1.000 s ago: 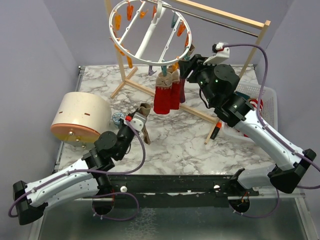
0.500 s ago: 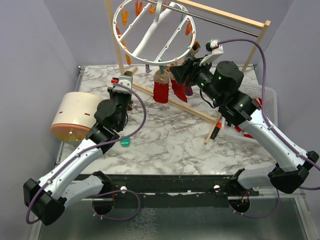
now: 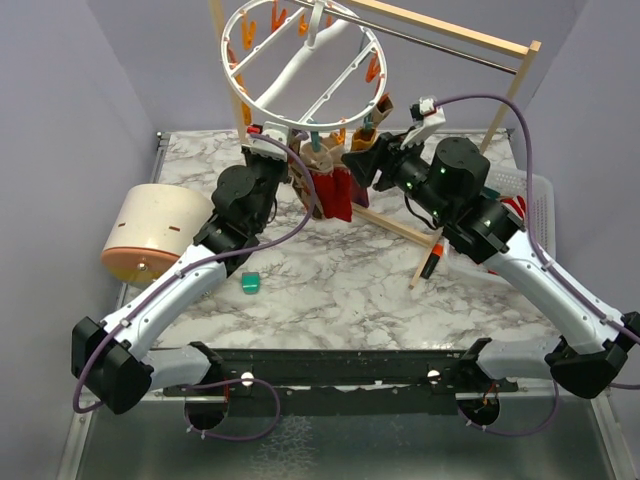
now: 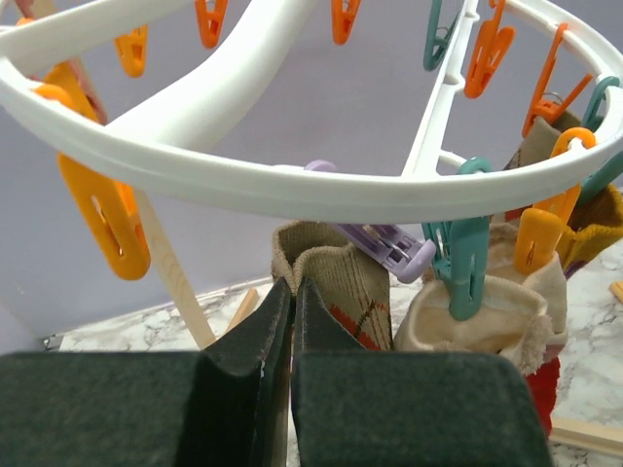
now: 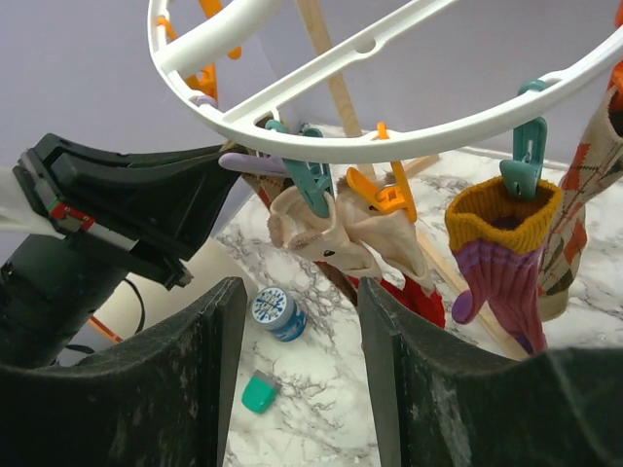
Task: Clip the socks to the hanger
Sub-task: Rotate the hanger at the clothesline.
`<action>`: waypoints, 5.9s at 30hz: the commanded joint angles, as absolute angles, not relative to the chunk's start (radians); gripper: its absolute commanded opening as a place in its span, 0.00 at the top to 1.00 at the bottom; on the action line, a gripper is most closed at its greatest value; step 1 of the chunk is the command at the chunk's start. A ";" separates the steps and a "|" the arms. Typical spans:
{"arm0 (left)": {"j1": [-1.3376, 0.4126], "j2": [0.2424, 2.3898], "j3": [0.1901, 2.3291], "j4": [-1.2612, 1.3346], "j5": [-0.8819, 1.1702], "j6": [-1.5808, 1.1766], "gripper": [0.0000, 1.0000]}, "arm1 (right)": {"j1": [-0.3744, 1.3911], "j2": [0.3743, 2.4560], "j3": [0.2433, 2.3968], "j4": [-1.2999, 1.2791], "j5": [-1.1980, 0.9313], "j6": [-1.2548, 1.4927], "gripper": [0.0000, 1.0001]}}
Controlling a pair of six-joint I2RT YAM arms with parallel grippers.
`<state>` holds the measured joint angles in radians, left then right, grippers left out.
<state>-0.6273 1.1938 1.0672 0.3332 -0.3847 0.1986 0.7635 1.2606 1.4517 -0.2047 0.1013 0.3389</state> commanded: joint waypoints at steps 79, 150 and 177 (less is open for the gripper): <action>-0.672 0.917 0.750 0.397 -0.520 0.364 1.00 | 0.872 1.464 1.547 -0.064 0.372 0.339 0.48; -0.603 1.193 1.207 0.377 -0.249 0.453 1.00 | 0.603 1.231 1.441 -0.194 0.132 0.343 0.42; -0.603 1.200 1.174 0.351 -0.073 0.414 1.00 | 0.604 1.371 1.315 0.229 -0.170 1.184 0.41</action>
